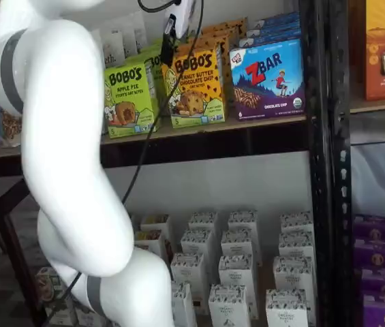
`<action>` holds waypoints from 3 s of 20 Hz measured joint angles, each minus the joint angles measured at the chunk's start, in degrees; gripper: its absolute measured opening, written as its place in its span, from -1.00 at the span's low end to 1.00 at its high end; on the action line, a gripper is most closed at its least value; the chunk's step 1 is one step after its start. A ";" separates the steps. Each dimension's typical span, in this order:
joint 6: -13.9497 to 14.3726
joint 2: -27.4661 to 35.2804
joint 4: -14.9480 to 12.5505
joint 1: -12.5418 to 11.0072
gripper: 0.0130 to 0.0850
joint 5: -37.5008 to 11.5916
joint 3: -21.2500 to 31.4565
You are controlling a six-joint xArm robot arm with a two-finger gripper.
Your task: Pick up the orange box on the top shelf, the fifth box from the left
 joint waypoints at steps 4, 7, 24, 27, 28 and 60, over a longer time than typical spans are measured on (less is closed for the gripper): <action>-1.06 1.28 -1.13 0.06 1.00 -0.82 0.17; -1.69 2.56 -3.17 0.32 1.00 -0.45 -0.41; -0.77 3.80 1.85 -0.62 1.00 0.17 -2.49; -1.06 3.01 0.56 0.14 1.00 -2.90 -0.93; -1.26 2.85 0.12 0.33 1.00 -3.79 -0.41; -2.16 8.75 -9.38 1.64 0.56 3.39 -5.27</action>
